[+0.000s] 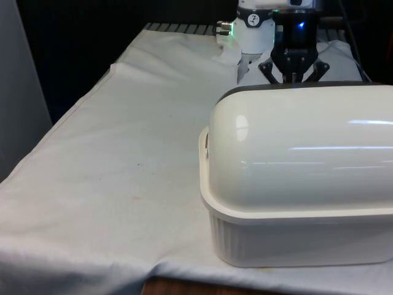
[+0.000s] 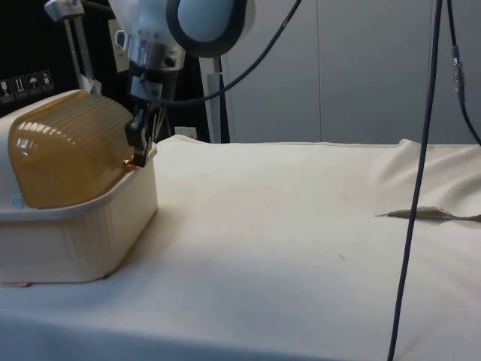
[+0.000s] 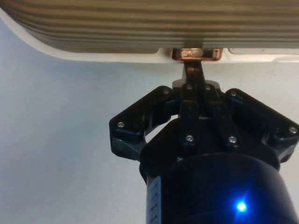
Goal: Open the lid, then close it.
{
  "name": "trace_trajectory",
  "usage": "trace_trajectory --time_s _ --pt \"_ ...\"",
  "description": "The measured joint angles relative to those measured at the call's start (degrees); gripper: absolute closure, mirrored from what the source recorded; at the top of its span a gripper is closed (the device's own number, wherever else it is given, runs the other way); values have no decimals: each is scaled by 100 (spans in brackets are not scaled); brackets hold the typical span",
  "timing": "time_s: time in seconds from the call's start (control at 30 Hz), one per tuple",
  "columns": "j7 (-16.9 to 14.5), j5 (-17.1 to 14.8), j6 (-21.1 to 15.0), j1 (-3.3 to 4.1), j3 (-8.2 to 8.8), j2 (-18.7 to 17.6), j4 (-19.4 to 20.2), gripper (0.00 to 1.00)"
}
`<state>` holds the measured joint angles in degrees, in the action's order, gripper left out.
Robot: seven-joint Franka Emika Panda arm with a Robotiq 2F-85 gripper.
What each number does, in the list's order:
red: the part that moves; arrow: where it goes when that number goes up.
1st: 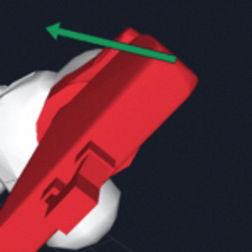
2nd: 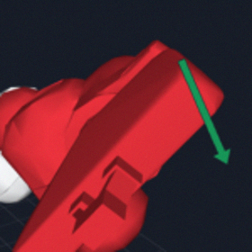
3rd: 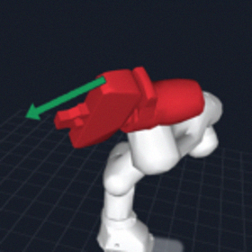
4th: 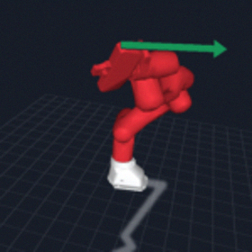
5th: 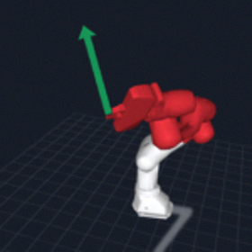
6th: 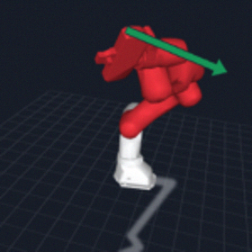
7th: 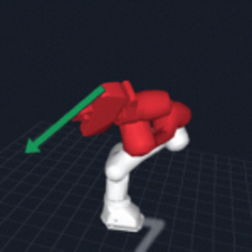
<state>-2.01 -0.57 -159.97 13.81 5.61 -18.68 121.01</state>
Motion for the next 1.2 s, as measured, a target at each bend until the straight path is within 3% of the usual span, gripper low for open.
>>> trace_trajectory --time_s 0.63,1.2 --pt "120 0 6 -6 11 -120 -155 100" --pt "132 0 0 0 23 46 -252 100"
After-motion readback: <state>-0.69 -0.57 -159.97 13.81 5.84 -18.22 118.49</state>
